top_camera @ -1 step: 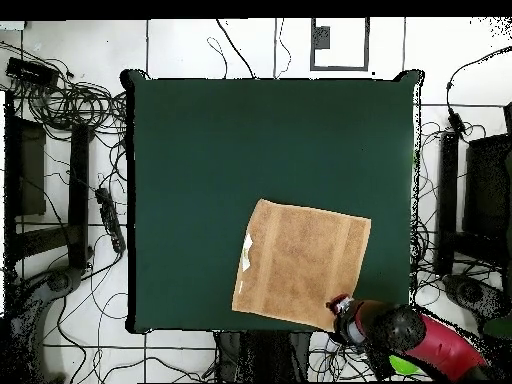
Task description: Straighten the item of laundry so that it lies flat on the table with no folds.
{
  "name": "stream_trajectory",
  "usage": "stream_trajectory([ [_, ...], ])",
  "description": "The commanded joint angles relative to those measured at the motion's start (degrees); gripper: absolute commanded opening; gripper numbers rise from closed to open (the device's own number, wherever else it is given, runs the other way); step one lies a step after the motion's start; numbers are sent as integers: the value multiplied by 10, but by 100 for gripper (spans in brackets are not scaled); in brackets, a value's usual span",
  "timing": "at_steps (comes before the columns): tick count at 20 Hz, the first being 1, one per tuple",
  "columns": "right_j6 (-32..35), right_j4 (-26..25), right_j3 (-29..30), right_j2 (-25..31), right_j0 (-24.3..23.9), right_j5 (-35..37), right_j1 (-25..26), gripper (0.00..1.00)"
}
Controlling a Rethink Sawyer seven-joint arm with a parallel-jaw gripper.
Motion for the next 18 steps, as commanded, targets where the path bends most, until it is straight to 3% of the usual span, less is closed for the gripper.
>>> stream_trajectory([
  [1,-29,5,-29,72,45,-13,50,100],
  [11,28,42,-22,79,73,-71,80,100],
  [18,40,55,-56,74,101,-113,119,100],
])
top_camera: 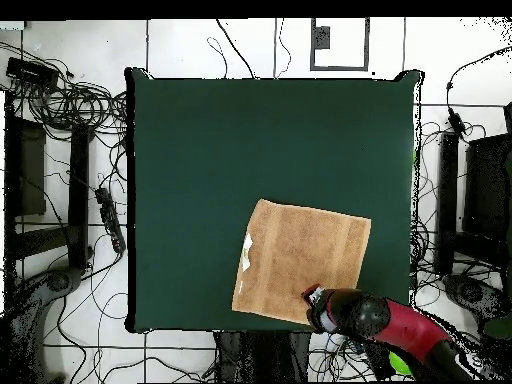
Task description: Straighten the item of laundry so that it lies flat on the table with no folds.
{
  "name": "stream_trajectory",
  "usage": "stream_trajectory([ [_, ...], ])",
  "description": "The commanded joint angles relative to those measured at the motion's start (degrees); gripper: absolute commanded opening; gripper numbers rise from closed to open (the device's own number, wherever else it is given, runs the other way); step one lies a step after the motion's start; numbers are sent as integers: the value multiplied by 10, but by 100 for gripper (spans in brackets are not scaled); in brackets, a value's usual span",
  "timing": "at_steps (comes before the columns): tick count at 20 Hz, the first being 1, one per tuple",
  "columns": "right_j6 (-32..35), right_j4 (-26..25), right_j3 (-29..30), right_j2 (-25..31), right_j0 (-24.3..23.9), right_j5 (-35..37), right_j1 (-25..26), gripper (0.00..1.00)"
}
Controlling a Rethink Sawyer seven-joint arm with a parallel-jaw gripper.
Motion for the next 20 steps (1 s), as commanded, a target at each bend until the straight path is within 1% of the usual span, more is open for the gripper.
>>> stream_trajectory([
  [1,43,43,-58,71,48,-62,67,100],
  [5,48,58,-61,76,56,-72,76,100],
  [14,46,56,-84,78,62,-106,98,100],
  [20,45,69,-96,102,56,-123,122,100],
])
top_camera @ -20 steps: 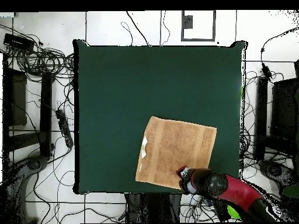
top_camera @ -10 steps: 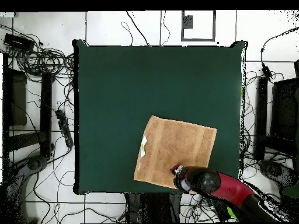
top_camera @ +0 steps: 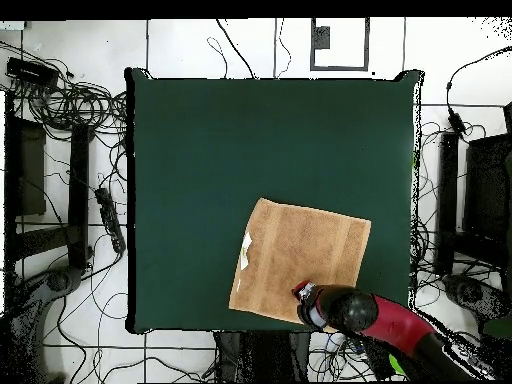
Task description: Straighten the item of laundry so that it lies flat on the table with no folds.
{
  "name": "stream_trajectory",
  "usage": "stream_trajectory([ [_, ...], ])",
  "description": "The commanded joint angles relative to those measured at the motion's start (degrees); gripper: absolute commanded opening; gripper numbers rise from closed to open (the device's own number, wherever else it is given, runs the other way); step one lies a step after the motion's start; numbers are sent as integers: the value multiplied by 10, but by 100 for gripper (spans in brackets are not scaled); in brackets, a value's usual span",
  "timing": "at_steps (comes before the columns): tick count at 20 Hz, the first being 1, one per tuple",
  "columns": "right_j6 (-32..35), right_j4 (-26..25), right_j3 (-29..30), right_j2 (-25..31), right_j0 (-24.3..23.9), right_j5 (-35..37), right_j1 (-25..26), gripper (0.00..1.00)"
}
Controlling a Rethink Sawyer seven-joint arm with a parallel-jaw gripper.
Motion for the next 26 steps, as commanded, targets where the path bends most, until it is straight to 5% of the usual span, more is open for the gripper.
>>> stream_trajectory([
  [1,44,55,-93,104,40,-102,98,100],
  [13,30,65,-94,150,21,-138,128,100],
  [26,27,39,-71,50,49,-32,41,100],
])
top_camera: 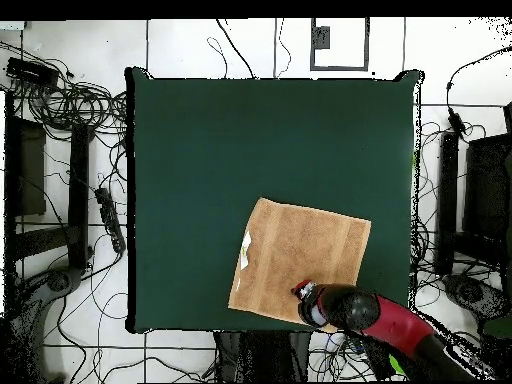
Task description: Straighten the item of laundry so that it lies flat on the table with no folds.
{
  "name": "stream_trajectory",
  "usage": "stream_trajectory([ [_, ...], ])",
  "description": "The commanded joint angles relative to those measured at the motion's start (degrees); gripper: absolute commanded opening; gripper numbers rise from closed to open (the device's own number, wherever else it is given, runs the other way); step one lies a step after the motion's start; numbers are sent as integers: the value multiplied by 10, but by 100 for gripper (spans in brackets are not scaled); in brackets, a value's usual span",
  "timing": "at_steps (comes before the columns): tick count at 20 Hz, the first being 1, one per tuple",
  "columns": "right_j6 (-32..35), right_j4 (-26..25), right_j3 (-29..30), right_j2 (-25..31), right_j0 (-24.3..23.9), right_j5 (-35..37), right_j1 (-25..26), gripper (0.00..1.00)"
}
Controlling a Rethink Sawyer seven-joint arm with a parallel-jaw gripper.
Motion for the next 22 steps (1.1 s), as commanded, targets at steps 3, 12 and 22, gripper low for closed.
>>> stream_trajectory([
  [3,7,8,-55,39,41,-12,11,100],
  [12,-86,-29,-29,32,-26,94,-80,100],
  [22,-63,-19,-15,22,16,209,-208,100],
])
